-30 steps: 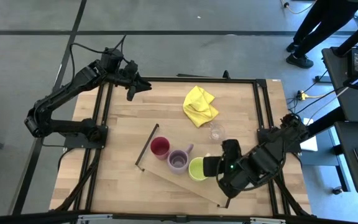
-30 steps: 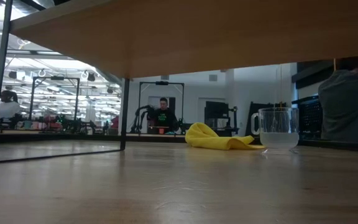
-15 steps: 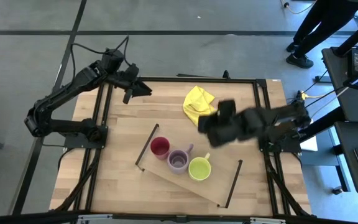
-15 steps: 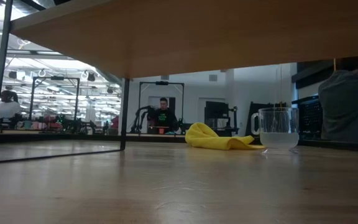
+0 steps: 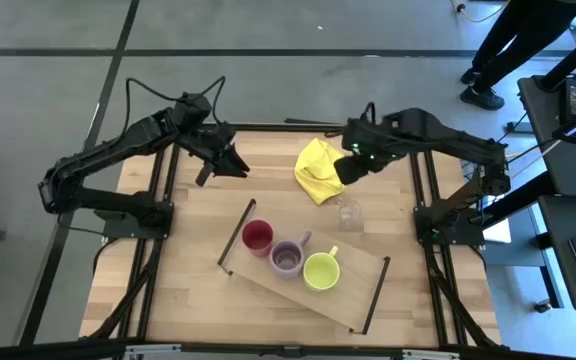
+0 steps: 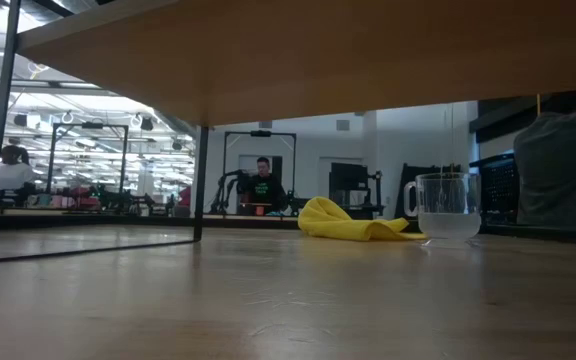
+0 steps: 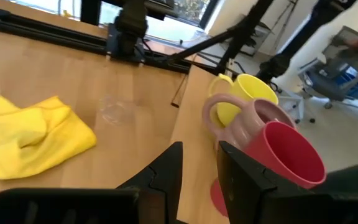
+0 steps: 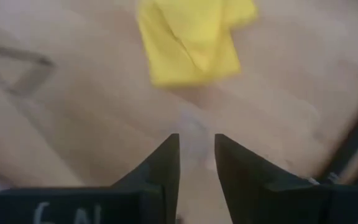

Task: Stack small to large cups/mugs on shelf
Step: Put the transparent mug on the shelf

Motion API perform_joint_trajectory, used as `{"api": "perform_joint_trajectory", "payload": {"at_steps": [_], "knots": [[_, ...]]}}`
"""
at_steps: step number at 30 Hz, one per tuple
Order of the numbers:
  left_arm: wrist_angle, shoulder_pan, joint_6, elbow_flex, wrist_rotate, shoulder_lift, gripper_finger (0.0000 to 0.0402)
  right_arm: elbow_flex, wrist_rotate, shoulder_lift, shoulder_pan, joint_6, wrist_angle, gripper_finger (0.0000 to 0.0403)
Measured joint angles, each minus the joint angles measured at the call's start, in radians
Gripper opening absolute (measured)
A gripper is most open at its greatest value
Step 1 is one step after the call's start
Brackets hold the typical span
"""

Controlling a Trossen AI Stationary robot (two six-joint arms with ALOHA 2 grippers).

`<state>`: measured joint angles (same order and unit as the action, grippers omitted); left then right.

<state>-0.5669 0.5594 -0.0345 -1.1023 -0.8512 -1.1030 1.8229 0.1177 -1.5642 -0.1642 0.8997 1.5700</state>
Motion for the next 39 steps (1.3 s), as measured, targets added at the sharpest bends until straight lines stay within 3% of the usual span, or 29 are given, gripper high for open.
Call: {"api": "perform_joint_trajectory", "payload": {"at_steps": [7, 11, 21, 27, 39], "knots": [[0.000, -0.033, 0.047, 0.000, 0.004, 0.000, 0.0094, -0.346, -0.103, 0.081, -0.131, -0.169, -0.084, 0.0103], [0.000, -0.033, 0.059, 0.000, 0.021, 0.000, 0.0094, -0.506, -0.207, 0.128, -0.132, -0.200, -0.259, 0.0103], [0.002, -0.032, 0.108, 0.000, 0.117, 0.000, 0.0094, -0.804, -0.253, 0.192, -0.133, -0.225, -0.506, 0.0103], [0.003, -0.032, 0.139, 0.000, 0.170, -0.003, 0.0094, -0.879, -0.270, 0.207, -0.133, -0.226, -0.617, 0.0103], [0.008, -0.032, 0.167, 0.000, 0.221, -0.003, 0.0094, -0.881, -0.250, 0.203, -0.133, -0.254, -0.649, 0.0103]]}}
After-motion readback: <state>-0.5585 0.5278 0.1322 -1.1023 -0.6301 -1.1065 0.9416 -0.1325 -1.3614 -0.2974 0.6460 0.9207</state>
